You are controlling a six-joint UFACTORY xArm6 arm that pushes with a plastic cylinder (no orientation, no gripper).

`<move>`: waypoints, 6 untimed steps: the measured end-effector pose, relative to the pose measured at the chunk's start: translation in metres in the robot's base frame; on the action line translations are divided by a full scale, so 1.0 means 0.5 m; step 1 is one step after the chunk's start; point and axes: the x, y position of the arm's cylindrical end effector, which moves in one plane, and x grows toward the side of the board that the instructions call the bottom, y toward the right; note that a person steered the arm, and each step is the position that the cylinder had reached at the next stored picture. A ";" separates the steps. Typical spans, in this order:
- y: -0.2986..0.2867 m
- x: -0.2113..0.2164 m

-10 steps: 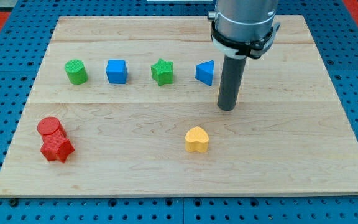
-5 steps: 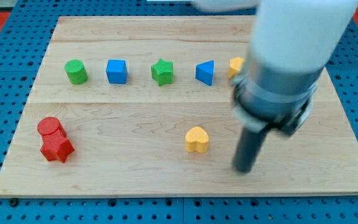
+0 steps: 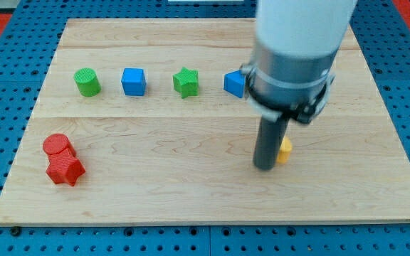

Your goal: Move the yellow heart in a horizontal line right to the yellow hexagon

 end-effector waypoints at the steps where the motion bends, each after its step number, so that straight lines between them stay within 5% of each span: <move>1: 0.088 -0.158; 2: 0.112 -0.175; 3: 0.019 -0.107; 4: 0.059 -0.028; 6: 0.184 -0.181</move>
